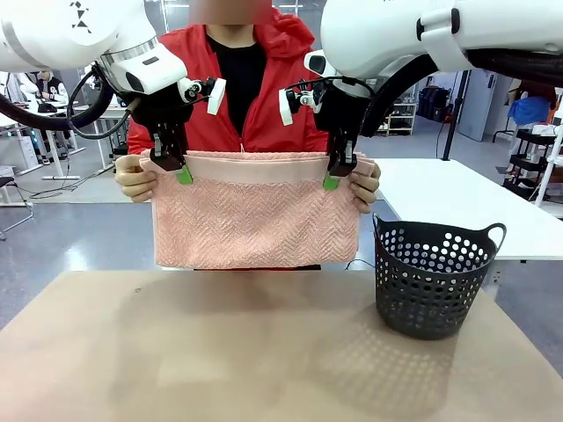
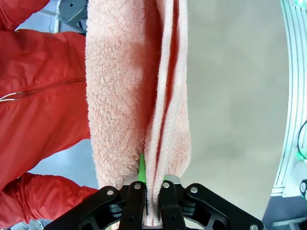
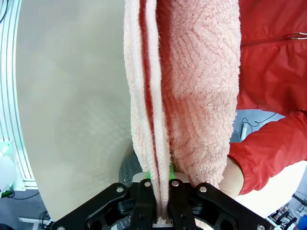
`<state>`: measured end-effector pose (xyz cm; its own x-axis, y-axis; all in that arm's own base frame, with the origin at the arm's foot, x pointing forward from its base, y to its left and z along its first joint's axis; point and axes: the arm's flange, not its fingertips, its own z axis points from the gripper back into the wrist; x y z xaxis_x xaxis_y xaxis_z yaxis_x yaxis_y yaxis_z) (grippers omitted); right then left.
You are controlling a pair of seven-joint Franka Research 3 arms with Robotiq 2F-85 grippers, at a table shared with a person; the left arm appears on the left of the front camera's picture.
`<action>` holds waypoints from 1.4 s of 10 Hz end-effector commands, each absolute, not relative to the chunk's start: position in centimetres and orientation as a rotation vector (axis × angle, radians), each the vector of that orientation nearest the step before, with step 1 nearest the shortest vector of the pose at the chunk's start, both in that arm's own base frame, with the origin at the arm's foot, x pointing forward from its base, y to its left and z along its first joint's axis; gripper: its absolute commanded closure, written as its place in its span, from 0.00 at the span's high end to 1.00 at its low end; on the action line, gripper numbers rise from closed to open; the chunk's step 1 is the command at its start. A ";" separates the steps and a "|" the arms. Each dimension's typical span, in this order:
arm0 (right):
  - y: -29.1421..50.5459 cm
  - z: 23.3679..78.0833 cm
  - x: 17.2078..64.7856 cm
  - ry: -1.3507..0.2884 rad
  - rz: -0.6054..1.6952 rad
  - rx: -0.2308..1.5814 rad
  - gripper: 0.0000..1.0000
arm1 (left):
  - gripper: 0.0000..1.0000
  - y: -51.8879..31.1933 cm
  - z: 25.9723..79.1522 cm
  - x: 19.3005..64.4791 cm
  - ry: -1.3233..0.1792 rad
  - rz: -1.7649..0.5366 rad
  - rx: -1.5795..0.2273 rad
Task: Fold the towel.
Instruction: Release the end of the 100 cm Hotel Towel you were holding.
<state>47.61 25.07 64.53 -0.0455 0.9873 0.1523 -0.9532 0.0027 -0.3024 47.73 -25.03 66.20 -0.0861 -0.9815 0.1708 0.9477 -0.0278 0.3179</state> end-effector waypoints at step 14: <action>5.6 75.5 40.9 -0.634 0.867 0.125 1.00 | 1.00 -7.4 78.2 38.5 -0.637 -0.845 -0.047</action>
